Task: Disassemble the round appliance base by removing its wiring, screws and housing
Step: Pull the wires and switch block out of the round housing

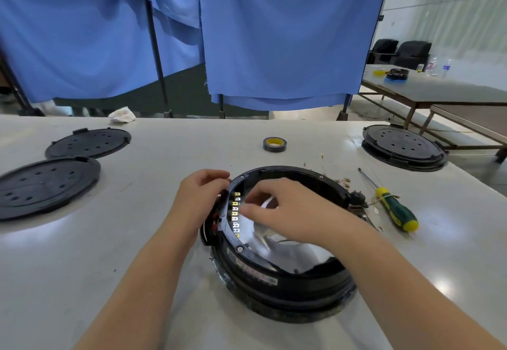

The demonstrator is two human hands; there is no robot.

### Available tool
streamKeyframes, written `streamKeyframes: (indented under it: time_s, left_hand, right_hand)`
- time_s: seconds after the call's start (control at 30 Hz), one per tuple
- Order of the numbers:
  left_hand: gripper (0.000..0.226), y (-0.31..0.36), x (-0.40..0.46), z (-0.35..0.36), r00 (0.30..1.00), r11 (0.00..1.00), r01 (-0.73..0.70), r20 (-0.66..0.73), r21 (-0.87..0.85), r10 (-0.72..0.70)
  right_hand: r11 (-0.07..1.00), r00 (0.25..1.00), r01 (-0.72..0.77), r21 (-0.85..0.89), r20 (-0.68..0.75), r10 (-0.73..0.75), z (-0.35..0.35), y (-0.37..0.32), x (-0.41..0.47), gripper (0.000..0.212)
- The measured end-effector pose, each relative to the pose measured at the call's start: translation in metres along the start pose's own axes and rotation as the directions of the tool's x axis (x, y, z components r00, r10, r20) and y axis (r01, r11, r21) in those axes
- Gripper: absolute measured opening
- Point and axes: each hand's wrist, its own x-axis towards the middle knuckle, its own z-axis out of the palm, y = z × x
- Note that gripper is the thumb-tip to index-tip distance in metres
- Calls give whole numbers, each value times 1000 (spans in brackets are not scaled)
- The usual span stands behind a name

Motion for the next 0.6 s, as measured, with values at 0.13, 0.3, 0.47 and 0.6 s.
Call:
streamKeyframes:
  time_s: [0.13, 0.3, 0.47, 0.6]
  left_hand:
    - [19, -2, -3, 3, 995, 986, -94, 3, 136, 95]
    - [30, 0, -2, 3, 993, 959, -118, 42, 256, 111]
    - [30, 2, -6, 2, 993, 936, -121, 50, 330, 110]
    - [28, 1, -10, 8, 982, 913, -182, 27, 365, 185]
  right_hand:
    - [1000, 999, 8, -30, 43, -7, 18, 0, -12, 28]
    - [996, 997, 77, -43, 20, -76, 20, 6, -17, 23]
    - [996, 997, 75, -55, -20, -77, -3, 22, -19, 9]
    - [990, 1000, 11, -142, -2, -12, -35, 36, -18, 15]
